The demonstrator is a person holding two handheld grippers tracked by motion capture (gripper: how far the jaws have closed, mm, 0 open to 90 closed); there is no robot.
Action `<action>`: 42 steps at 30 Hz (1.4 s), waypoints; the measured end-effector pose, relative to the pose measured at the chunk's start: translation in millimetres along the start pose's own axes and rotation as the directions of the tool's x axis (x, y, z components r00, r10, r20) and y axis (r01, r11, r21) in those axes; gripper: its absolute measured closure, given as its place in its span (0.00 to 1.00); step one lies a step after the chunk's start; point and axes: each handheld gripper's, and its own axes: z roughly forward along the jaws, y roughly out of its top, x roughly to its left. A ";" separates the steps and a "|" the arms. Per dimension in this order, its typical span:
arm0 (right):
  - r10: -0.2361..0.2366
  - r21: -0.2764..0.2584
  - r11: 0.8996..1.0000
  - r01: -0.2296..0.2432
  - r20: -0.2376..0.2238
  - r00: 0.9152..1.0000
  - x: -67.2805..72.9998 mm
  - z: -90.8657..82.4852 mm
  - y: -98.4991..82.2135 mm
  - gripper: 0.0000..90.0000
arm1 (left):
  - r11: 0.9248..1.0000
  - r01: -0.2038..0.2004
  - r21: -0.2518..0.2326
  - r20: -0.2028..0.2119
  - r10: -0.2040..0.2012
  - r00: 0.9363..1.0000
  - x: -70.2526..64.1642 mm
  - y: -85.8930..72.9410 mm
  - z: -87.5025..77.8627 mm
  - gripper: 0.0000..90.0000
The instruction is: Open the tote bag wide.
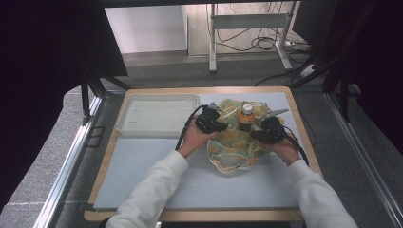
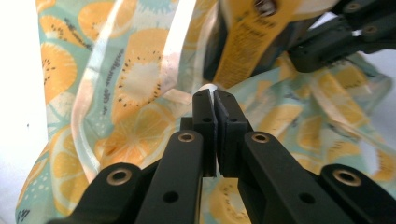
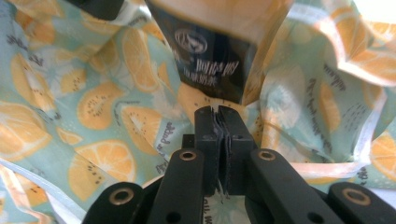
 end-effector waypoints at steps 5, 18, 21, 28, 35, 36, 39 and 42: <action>0.031 0.046 0.998 -0.031 0.011 0.999 -5.8 7.7 -6.7 0.96 | 0.999 0.026 0.024 -0.020 -0.025 0.999 10.9 -3.1 12.2 0.99; 0.028 0.105 0.994 -0.029 0.006 1.000 -6.4 -0.8 -44.2 0.96 | 0.998 0.056 0.038 -0.021 -0.055 0.998 23.0 -8.7 22.1 0.99; 0.032 0.104 0.994 -0.032 0.004 0.999 -6.4 -5.8 -49.7 0.96 | 0.998 0.051 0.039 -0.019 -0.050 0.999 22.1 -9.0 22.1 0.99; 0.041 0.026 0.999 -0.042 0.014 0.999 -11.3 -23.2 -28.8 0.96 | 0.998 0.055 0.034 -0.017 -0.055 0.998 20.0 -10.0 20.8 0.99; 0.069 -0.038 0.997 -0.068 0.015 0.998 -25.0 -31.4 -2.5 0.96 | 0.998 0.050 0.031 -0.014 -0.050 0.999 18.4 -9.6 19.7 0.99; 0.078 -0.037 0.996 -0.077 0.020 0.997 -29.0 -27.8 4.2 0.96 | 0.998 0.050 0.028 -0.013 -0.050 0.999 18.1 -9.6 19.9 0.99; 0.090 -0.030 0.996 -0.089 0.003 0.996 -35.5 -17.5 15.0 0.96 | 0.998 0.052 0.026 -0.013 -0.052 0.999 17.3 -9.2 19.5 0.99; 0.120 -0.029 0.992 -0.121 -0.022 0.993 -43.8 -2.3 23.0 0.96 | 0.998 0.051 0.026 -0.011 -0.051 0.999 16.8 -9.6 19.0 0.99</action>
